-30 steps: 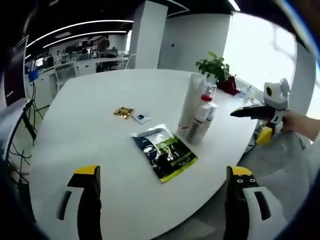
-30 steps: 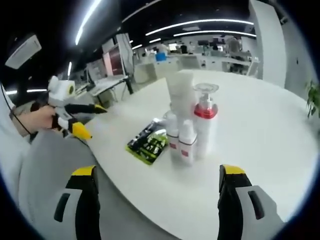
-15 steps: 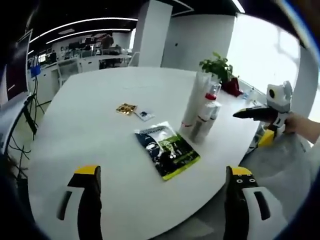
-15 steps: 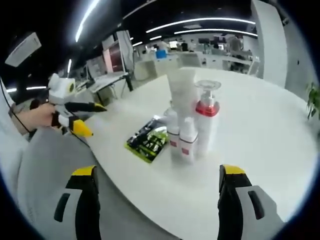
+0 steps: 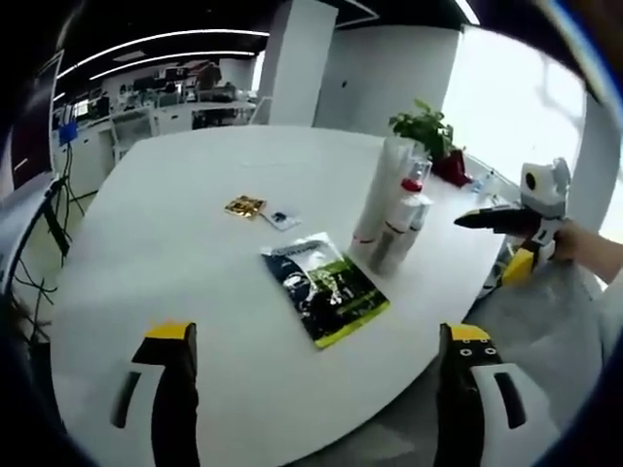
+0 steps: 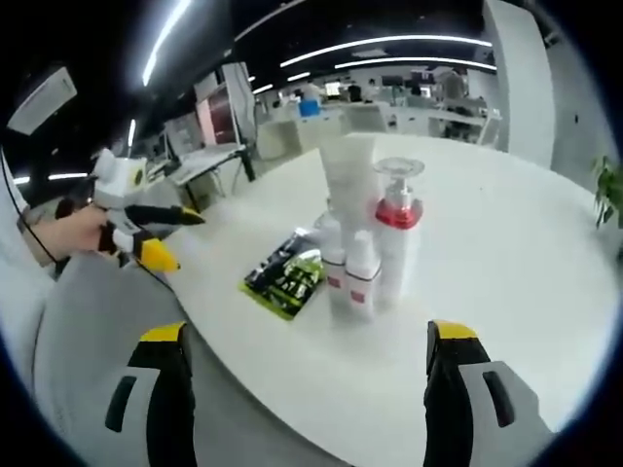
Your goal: Arrange the skincare products in the storage area until every visible bottle or jar stands upright without overlapping.
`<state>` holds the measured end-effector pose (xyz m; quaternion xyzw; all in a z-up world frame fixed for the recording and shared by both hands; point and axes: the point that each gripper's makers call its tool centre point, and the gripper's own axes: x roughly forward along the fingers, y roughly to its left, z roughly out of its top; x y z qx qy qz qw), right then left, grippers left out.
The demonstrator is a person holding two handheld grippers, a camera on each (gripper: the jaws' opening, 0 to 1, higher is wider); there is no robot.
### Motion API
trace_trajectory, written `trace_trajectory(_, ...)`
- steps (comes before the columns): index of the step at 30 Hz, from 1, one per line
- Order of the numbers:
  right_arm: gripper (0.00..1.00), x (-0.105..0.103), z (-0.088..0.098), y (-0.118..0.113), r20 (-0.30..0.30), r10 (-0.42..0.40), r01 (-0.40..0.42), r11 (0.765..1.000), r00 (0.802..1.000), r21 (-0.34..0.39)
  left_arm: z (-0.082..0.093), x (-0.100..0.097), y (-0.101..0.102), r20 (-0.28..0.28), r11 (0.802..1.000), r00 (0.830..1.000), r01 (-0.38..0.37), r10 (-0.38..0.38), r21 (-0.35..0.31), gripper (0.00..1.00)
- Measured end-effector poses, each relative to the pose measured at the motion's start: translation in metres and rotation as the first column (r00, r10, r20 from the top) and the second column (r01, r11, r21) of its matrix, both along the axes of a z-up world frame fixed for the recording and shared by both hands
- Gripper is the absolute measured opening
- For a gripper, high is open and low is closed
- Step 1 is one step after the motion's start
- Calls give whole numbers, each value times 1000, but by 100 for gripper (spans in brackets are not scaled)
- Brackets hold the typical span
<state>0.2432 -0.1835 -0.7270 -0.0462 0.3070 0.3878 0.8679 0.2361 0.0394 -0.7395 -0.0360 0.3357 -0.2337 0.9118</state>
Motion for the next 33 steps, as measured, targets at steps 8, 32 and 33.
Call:
trace_trajectory(8, 99, 1, 2, 0, 1, -8, 8, 1000, 1000, 13, -5, 2, -12, -21, 998, 999, 47, -47, 33, 97)
trace_trajectory(32, 98, -2, -4, -1, -29, 2, -2, 1000, 1000, 4, -10, 71, -32, -26, 982, 986, 165, -163, 90, 96)
trace_trajectory(33, 98, -1, -4, -1, -29, -2, 2, 1000, 1000, 7, -10, 74, -33, -29, 982, 986, 168, -166, 91, 96)
